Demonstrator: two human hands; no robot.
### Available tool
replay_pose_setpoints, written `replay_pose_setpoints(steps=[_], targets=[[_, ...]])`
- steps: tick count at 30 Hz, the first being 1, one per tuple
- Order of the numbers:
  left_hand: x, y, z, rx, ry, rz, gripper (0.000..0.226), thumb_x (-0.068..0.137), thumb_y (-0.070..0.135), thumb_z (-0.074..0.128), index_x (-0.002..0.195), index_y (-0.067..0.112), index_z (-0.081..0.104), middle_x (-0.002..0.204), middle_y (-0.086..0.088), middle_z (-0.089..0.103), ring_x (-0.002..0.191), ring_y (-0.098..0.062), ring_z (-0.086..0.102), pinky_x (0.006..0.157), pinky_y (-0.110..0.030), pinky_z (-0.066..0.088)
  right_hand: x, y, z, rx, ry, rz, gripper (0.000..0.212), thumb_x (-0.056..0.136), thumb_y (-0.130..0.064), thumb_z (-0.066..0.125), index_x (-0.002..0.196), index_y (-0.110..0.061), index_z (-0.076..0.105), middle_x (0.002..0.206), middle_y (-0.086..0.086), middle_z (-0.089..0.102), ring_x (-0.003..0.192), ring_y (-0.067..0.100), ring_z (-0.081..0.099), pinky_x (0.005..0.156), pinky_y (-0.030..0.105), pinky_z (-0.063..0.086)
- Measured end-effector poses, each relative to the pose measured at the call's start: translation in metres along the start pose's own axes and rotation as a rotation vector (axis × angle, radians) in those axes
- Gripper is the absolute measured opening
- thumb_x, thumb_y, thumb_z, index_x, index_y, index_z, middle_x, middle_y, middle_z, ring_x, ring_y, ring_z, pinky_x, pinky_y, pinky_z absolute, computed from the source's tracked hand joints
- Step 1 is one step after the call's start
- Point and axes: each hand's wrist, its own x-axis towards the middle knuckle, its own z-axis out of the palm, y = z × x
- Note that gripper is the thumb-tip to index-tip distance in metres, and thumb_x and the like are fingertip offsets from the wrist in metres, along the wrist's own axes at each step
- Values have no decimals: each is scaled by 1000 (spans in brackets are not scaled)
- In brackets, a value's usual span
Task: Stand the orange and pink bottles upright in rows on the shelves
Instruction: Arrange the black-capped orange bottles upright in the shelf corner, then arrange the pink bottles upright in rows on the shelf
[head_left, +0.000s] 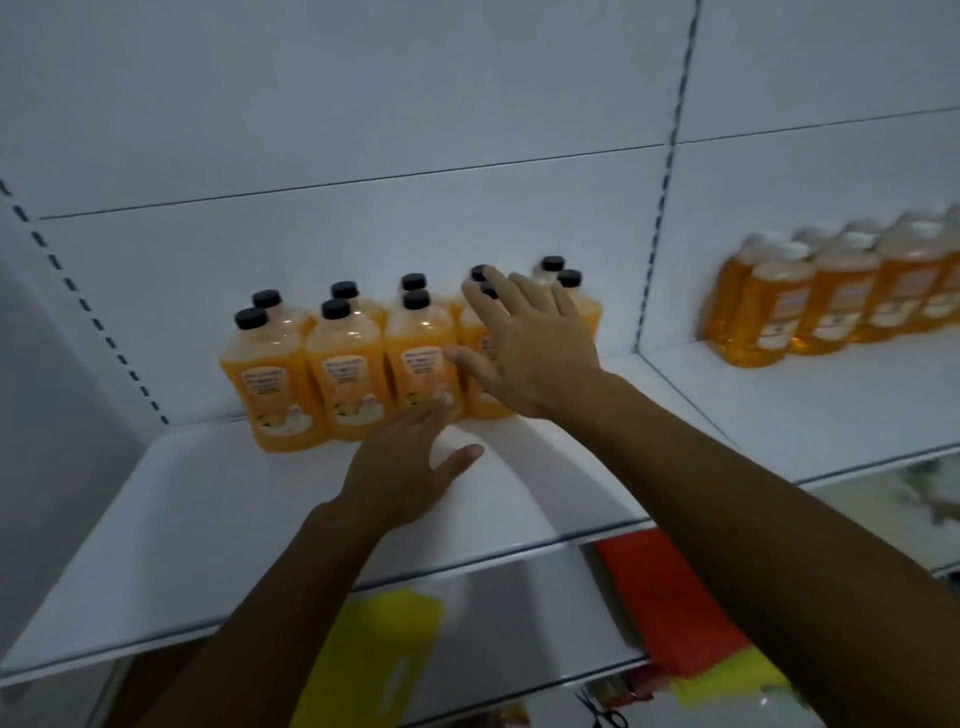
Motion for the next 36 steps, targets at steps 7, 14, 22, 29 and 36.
replay_pose_setpoints(steps=[7, 14, 22, 29, 36], targets=[[46, 161, 62, -76, -66, 142, 76, 83, 71, 29, 147, 31, 35, 154, 6, 35, 142, -17, 32, 116, -38, 25, -119, 164, -53, -71, -58, 265, 77, 91, -71, 19, 154, -28, 10, 163, 2, 5, 149, 26, 7, 116, 55, 9], [100, 323, 113, -78, -147, 390, 77, 85, 76, 20, 150, 35, 27, 158, 9, 25, 146, -14, 22, 118, -40, 18, -213, 294, -98, -90, -52, 501, 77, 91, -71, 22, 154, -29, 8, 163, 0, 2, 149, 25, 6, 119, 51, 9], [181, 496, 178, -135, -190, 567, 79, 83, 77, 20, 150, 35, 27, 158, 10, 25, 146, -14, 23, 119, -43, 20, -285, 453, -113, -89, -62, 698, 78, 89, -73, 22, 154, -31, 6, 163, -2, 0, 149, 24, 8, 119, 53, 11], [277, 660, 245, -187, -283, 641, 75, 86, 72, 25, 150, 33, 27, 158, 9, 26, 145, -16, 26, 117, -42, 22, -319, 619, -134, -123, -31, 821, 78, 91, -71, 26, 154, -29, 9, 163, -1, 4, 148, 24, 12, 118, 53, 15], [344, 794, 291, -258, -347, 762, 82, 81, 75, 23, 149, 30, 32, 154, 6, 36, 141, -16, 33, 116, -43, 28, -355, 761, -142, -118, 0, 917, 78, 90, -72, 27, 153, -29, 12, 162, -1, 8, 147, 24, 17, 116, 52, 21]])
